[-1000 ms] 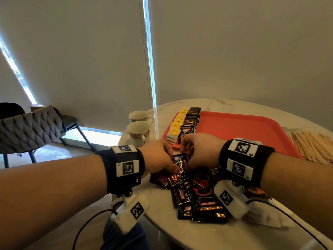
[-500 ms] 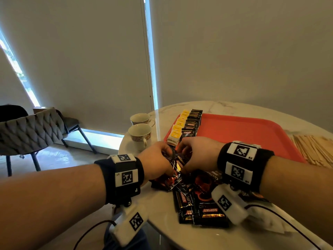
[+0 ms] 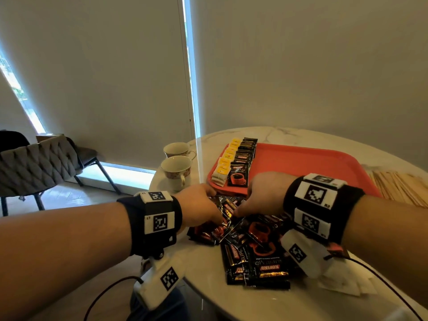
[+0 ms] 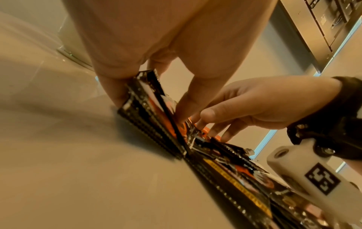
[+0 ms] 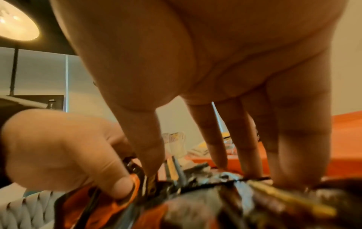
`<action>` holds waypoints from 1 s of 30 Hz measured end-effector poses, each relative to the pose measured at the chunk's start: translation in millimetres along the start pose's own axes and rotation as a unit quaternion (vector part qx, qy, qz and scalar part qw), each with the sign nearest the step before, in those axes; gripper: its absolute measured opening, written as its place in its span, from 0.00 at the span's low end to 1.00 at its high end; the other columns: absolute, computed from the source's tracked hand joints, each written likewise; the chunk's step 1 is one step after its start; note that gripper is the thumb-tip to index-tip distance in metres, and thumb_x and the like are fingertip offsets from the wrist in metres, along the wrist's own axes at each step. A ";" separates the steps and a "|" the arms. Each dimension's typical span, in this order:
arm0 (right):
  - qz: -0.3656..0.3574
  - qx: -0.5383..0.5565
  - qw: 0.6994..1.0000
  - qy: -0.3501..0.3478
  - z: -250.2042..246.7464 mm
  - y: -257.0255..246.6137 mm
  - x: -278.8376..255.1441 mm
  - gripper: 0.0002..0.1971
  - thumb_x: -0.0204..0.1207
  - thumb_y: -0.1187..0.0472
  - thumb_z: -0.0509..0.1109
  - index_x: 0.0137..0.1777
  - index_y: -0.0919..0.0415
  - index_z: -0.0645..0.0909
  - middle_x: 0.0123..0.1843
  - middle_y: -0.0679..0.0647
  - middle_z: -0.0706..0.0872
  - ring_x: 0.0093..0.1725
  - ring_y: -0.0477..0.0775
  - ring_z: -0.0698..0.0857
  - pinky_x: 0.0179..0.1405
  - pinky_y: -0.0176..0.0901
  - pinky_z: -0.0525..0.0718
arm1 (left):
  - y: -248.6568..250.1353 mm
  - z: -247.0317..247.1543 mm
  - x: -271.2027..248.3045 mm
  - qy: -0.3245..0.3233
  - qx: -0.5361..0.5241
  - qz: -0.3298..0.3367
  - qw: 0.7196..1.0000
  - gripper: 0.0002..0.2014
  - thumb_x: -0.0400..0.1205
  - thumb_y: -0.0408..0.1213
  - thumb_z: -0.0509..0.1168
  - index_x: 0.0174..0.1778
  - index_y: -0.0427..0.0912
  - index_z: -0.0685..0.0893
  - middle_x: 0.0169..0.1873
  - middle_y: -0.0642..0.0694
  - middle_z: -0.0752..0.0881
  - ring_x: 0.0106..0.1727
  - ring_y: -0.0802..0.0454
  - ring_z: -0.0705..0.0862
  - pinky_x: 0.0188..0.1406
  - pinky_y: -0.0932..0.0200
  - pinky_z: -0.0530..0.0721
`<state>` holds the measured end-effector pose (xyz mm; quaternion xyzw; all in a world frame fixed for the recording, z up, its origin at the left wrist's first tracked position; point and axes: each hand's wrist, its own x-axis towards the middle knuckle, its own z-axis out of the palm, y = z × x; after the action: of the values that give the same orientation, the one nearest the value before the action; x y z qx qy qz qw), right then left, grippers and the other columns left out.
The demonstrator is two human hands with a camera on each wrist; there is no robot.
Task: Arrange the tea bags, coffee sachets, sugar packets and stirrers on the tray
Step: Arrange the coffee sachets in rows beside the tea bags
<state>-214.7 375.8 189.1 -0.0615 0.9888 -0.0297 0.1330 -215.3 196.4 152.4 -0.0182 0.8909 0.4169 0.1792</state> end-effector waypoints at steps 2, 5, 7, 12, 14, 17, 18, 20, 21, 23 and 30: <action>-0.003 -0.001 1.000 0.008 5.1 -5.2 -0.4 0.25 0.72 0.31 0.74 0.47 0.54 0.87 0.43 0.49 0.89 0.45 0.49 0.88 0.39 0.42 0.85 | 1.3 0.2 -0.9 0.001 0.002 0.003 1.000 0.35 0.73 0.30 0.83 0.74 0.51 0.79 0.62 0.42 0.85 0.58 0.41 0.90 0.59 0.42 0.93; -0.005 0.016 1.000 0.009 7.8 -8.2 1.9 0.24 0.70 0.33 0.77 0.50 0.55 0.88 0.45 0.50 0.91 0.47 0.49 0.90 0.42 0.43 0.87 | 2.5 1.0 -2.8 0.016 -0.003 0.010 1.000 0.28 0.71 0.28 0.84 0.62 0.52 0.83 0.59 0.41 0.86 0.57 0.39 0.90 0.57 0.39 0.93; -0.002 0.045 0.999 0.010 7.0 -6.5 3.8 0.24 0.68 0.34 0.80 0.48 0.57 0.89 0.45 0.51 0.91 0.47 0.51 0.91 0.41 0.43 0.87 | 1.9 2.7 -3.3 0.023 -0.010 0.010 1.000 0.25 0.70 0.28 0.85 0.57 0.51 0.84 0.56 0.42 0.86 0.56 0.40 0.90 0.56 0.40 0.93; -0.008 0.122 0.992 0.030 5.1 2.0 7.4 0.24 0.64 0.41 0.86 0.52 0.56 0.87 0.48 0.51 0.90 0.48 0.52 0.89 0.44 0.46 0.87 | -1.1 3.6 -2.5 0.052 -0.042 0.026 0.997 0.23 0.68 0.28 0.85 0.50 0.50 0.83 0.54 0.42 0.87 0.54 0.39 0.90 0.54 0.37 0.93; -0.013 0.169 0.985 0.039 6.1 5.6 10.6 0.31 0.61 0.43 0.88 0.59 0.53 0.81 0.53 0.49 0.88 0.51 0.50 0.86 0.51 0.48 0.89 | -2.8 2.1 -1.6 0.061 -0.057 0.041 0.996 0.22 0.68 0.26 0.85 0.49 0.49 0.83 0.54 0.41 0.88 0.53 0.38 0.91 0.52 0.37 0.94; -0.027 0.245 0.968 0.044 8.3 8.0 17.4 0.45 0.59 0.49 0.90 0.75 0.47 0.73 0.60 0.47 0.85 0.55 0.49 0.86 0.56 0.50 0.89 | -4.3 1.2 0.2 0.066 -0.095 0.061 0.991 0.22 0.67 0.23 0.83 0.46 0.52 0.84 0.54 0.38 0.89 0.50 0.34 0.92 0.46 0.34 0.94; -0.035 0.265 0.962 0.049 8.6 8.1 19.0 0.48 0.59 0.52 0.90 0.79 0.46 0.70 0.60 0.47 0.86 0.55 0.50 0.87 0.57 0.51 0.90 | -3.7 1.5 0.1 0.066 -0.107 0.069 0.990 0.22 0.67 0.23 0.82 0.43 0.54 0.84 0.55 0.37 0.89 0.49 0.33 0.92 0.44 0.34 0.95; -0.058 0.299 0.951 0.054 8.5 8.6 22.0 0.47 0.60 0.57 0.89 0.79 0.46 0.72 0.59 0.45 0.88 0.54 0.49 0.89 0.58 0.52 0.90 | -2.4 1.1 2.0 0.065 -0.114 0.086 0.988 0.21 0.67 0.25 0.81 0.38 0.59 0.85 0.56 0.38 0.88 0.50 0.33 0.92 0.43 0.35 0.95; -0.072 0.313 0.945 0.053 8.2 8.9 23.7 0.42 0.60 0.58 0.87 0.76 0.46 0.75 0.56 0.45 0.90 0.53 0.48 0.90 0.58 0.52 0.90 | -1.9 0.8 3.0 0.065 -0.118 0.093 0.986 0.21 0.67 0.25 0.81 0.39 0.59 0.85 0.56 0.38 0.88 0.49 0.34 0.92 0.42 0.37 0.95; -0.093 0.342 0.934 0.046 7.0 10.4 26.6 0.32 0.60 0.59 0.87 0.66 0.46 0.82 0.52 0.46 0.93 0.50 0.48 0.92 0.57 0.54 0.91 | -0.5 0.5 5.4 0.059 -0.147 0.103 0.982 0.20 0.70 0.23 0.79 0.43 0.54 0.84 0.56 0.35 0.88 0.44 0.35 0.93 0.37 0.42 0.93; -0.115 0.472 0.873 0.034 6.1 21.0 35.6 0.19 0.72 0.65 0.81 0.61 0.53 0.83 0.50 0.55 0.94 0.46 0.56 0.94 0.51 0.59 0.93 | 15.9 0.8 16.0 0.062 -0.204 0.136 0.967 0.16 0.78 0.17 0.62 0.44 0.46 0.80 0.49 0.30 0.87 0.38 0.40 0.87 0.36 0.48 0.87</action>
<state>-249.5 391.7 172.4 -0.1034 0.8471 -0.5100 0.1079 -232.8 209.3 158.3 0.0415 0.7908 0.6080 0.0571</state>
